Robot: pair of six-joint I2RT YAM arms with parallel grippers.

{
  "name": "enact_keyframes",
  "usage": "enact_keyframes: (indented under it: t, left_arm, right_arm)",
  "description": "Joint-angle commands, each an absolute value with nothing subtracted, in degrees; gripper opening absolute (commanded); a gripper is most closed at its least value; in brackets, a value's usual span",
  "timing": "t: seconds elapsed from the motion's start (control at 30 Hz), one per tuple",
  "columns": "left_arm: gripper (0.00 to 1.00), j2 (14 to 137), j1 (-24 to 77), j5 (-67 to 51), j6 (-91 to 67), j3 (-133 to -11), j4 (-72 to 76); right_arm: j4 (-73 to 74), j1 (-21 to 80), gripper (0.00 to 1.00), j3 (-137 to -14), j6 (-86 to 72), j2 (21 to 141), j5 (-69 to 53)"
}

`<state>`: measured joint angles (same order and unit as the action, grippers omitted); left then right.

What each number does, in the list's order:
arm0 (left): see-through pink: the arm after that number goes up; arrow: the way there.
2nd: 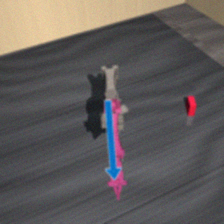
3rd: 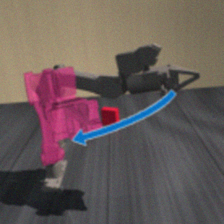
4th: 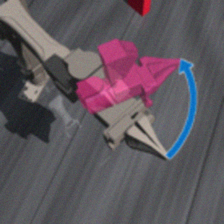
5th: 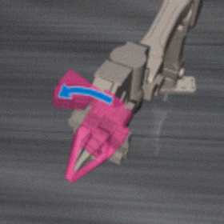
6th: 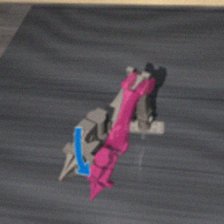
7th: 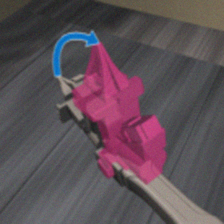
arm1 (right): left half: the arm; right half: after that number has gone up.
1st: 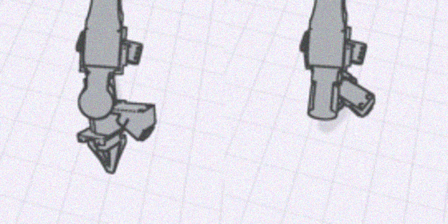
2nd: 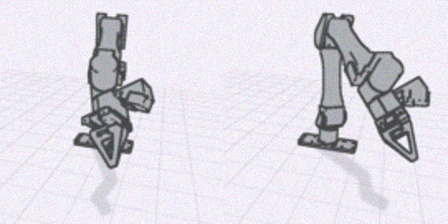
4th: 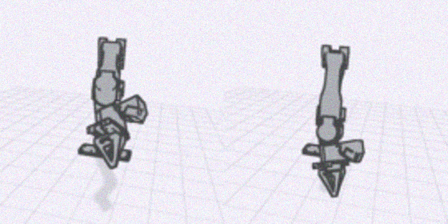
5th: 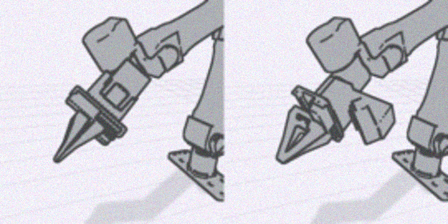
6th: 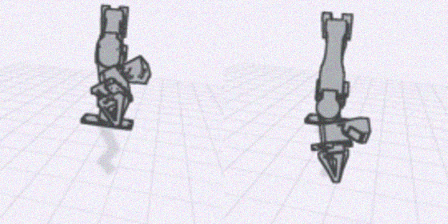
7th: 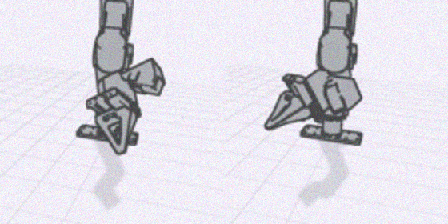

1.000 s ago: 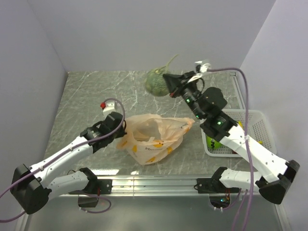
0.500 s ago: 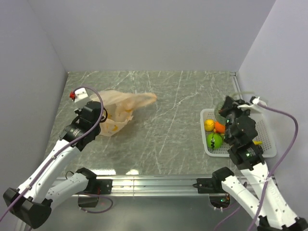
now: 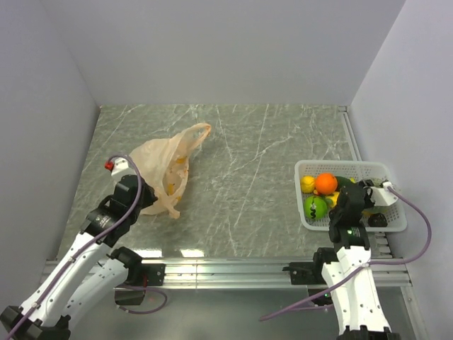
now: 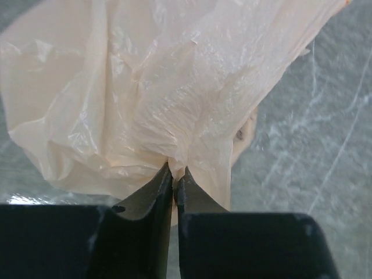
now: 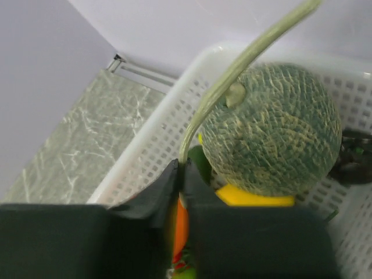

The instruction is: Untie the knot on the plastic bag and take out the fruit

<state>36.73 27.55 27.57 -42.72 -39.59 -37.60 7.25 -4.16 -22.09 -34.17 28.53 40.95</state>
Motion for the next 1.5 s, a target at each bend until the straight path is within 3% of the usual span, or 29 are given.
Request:
enact_keyframes:
  t: [0.0,0.03,0.07,0.13,0.17,0.2,0.27,0.3,0.7,0.9,1.13,1.47]
  left_arm:
    - [0.18,36.83,27.42,18.02,-46.23,-38.5,-37.61]
    - [0.22,36.74,27.42,17.67,-46.32,-39.02,-38.05]
    - [0.27,36.04,27.42,17.14,-46.23,-39.46,-38.32]
    - [0.44,34.72,27.42,17.4,-45.97,-41.13,-39.28]
    - [0.52,33.41,27.33,18.01,-45.71,-41.83,-39.46]
    - [0.69,32.79,27.33,18.45,-45.53,-42.44,-39.81]
    - [0.84,31.21,27.42,19.24,-45.26,-44.9,-40.87]
    - [0.98,30.77,27.42,19.86,-44.65,-45.78,-41.22]
    - [0.99,23.21,27.42,30.31,-29.11,-58.96,-40.79]
    - [0.99,17.67,27.42,37.17,-24.88,-59.59,-38.68]
    - [0.99,9.76,27.33,37.18,-23.47,-56.25,-37.88]
    - [0.99,2.9,27.33,37.18,-26.98,-52.29,-37.97]
  right_arm:
    - [7.64,-5.1,0.32,-22.32,-39.2,27.61,39.38]
    - [8.78,-5.1,0.41,-22.93,-39.03,27.08,39.38]
    - [9.49,-5.1,0.67,-23.64,-38.33,25.77,39.2]
    - [12.11,-5.1,0.95,-27.06,-36.75,24.61,38.68]
    - [13.26,-5.1,0.96,-28.46,-36.65,23.83,38.24]
    - [14.49,-5.18,0.96,-31.35,-36.56,23.47,37.97]
    - [17.57,-5.1,0.97,-34.18,-35.95,22.33,36.4]
    - [18.36,-5.1,0.97,-36.71,-35.95,21.89,35.52]
    - [27.15,-5.1,0.98,-53.33,-22.69,8.97,15.32]
    - [32.77,-3.7,0.98,-53.01,-11.7,-1.91,-1.04]
    - [36.83,-3.6,0.99,-48.25,-7.72,-16.51,-0.19]
    - [37.35,-3.34,1.0,-45.97,-5.01,-17.14,-3.43]
